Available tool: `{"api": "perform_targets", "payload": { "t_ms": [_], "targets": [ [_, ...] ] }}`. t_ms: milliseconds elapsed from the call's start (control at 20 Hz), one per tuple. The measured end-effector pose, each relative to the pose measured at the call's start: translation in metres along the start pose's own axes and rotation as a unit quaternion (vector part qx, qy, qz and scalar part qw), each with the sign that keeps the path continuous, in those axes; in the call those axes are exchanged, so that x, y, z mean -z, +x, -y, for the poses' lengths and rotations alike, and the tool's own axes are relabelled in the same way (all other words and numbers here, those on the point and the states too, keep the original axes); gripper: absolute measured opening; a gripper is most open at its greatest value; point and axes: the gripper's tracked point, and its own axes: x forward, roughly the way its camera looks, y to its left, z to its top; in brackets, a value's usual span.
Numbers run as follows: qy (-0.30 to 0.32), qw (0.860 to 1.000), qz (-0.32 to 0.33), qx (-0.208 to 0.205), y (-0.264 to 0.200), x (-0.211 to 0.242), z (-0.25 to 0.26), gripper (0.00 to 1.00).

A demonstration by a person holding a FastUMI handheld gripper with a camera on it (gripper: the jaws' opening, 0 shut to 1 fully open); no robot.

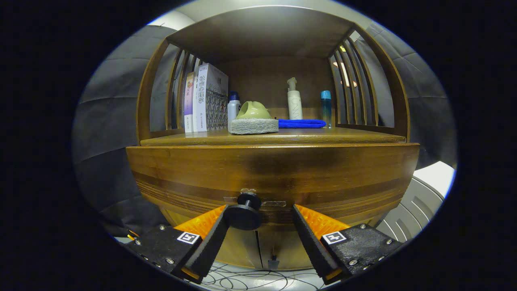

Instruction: Pull open the drawer, take out the items inside it, and place them on the countertop above the cabinet.

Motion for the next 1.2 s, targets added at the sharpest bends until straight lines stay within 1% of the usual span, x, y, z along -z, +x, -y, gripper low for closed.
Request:
{"api": "perform_targets", "payload": {
  "t_ms": [350,600,750,1000,1200],
  "targets": [
    [-0.001,1.0,0.001,-0.001,0.018,-0.002,0.003,0.95],
    [0.005,1.0,0.007,0.008,0.018,-0.003,0.003,0.95],
    [0.005,1.0,0.006,0.005,0.018,-0.002,0.001,0.95],
    [-0.039,0.999,0.012,0.009,0.003,-0.013,0.0,0.95],
    [-0.045,0.998,0.036,0.01,-0.023,-0.047,-0.001,0.95]
  ]
}}
